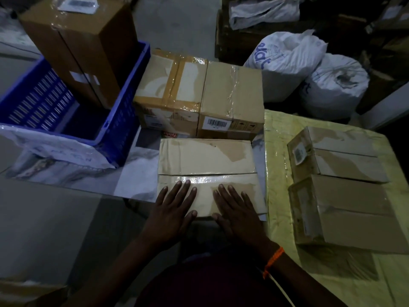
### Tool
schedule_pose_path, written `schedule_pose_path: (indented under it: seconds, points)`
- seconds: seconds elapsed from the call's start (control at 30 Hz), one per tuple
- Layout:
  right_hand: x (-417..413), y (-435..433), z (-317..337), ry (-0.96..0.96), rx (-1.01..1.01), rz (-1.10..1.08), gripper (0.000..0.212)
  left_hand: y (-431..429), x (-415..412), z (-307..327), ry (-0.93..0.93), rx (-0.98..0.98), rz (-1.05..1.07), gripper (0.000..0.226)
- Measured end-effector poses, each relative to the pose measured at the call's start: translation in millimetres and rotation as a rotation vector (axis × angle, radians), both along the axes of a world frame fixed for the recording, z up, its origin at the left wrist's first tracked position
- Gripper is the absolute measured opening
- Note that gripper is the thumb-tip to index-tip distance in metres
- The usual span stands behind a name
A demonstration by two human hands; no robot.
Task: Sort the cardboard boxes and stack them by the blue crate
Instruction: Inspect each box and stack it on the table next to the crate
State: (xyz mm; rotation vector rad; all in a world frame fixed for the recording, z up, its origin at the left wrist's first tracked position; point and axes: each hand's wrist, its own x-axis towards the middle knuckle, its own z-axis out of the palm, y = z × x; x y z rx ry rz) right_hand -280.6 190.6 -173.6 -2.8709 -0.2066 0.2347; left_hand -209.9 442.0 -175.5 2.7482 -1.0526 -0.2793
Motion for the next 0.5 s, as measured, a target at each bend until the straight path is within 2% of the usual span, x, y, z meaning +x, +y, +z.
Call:
schedule_pose_path:
  seconds: [0.07, 0.17, 0.27, 0.33, 0.5]
  points:
    - [6.8, -2.9, 8.5, 0.017, 0.095, -0.013, 0.078, -0.5, 1.2, 1.2, 0.004, -0.014, 0.016, 0.066]
    - [24.6, -17.5, 18.5, -0.129, 0.206, -0.085, 0.062, -2.8, 14.2, 13.7, 0.049, -0.101, 0.058, 0.07]
    - [53.7, -39.6, 25.1, -0.214, 0.26, -0.292, 0.052, -3.1, 37.8, 28.4, 0.044, -0.173, 0.185, 0.073]
    - [73.0, -52.3, 29.9, -0.234, 0.324, -0.454, 0.054, -2.6, 54.8, 30.4, 0.064, -0.218, 0.301, 0.072]
    - [95.3, -60.5, 40.9, -0.036, 0.548, -0.692, 0.055, -3.8, 84.0, 35.6, 0.279, -0.589, 0.45, 0.072]
